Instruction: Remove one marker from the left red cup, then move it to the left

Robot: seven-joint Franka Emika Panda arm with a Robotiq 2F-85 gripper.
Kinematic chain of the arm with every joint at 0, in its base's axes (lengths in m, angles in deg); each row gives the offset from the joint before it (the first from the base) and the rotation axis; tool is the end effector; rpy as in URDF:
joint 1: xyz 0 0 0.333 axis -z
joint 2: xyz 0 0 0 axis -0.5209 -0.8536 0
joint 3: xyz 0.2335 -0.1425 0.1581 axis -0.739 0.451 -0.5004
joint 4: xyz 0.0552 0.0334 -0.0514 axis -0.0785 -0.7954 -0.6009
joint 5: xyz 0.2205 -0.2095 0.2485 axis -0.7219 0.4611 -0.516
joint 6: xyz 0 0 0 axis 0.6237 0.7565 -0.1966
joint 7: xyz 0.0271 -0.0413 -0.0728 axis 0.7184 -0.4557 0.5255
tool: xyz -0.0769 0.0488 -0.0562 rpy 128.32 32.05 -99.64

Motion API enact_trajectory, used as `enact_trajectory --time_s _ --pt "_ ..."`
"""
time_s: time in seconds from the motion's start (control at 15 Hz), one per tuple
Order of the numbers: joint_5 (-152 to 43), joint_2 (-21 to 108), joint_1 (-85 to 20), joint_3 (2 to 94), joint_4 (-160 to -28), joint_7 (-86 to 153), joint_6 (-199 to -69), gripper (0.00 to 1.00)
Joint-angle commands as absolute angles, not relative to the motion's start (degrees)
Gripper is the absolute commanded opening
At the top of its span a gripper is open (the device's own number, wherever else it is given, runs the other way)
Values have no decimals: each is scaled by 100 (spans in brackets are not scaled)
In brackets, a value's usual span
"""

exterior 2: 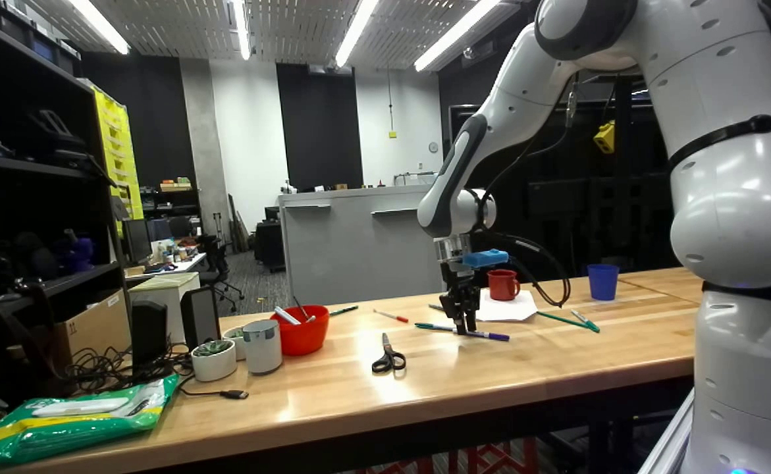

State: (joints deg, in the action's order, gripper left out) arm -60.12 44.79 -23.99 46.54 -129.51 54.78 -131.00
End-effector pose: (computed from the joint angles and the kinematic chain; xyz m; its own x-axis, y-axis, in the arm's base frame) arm 0.5151 -0.0902 0.2357 0.9776 0.0932 -0.1886 0.0814 -0.9943 -0.0695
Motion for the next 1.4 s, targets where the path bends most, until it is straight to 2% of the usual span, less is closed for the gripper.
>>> enact_trajectory --time_s 0.0,0.53,0.87,0.93,1.0,1.13,1.2,1.33 --pt "-6026 4663 -2360 4659 -13200 5618 -13196 47" --pt "-6049 4736 -2305 4677 -13333 5716 -13328 48" --pt "-6038 4768 -2255 4702 -13489 5729 -13475 58" --pt "-6076 4735 -2236 4693 -13498 5769 -13514 56" --pt "-6090 4728 -2230 4684 -13516 5794 -13549 31" --pt "-6123 4698 -2233 4658 -13485 5866 -13578 30" --pt "-6135 4715 -2238 4646 -13485 5881 -13587 25" --pt "-6138 4728 -2270 4615 -13462 5907 -13595 8"
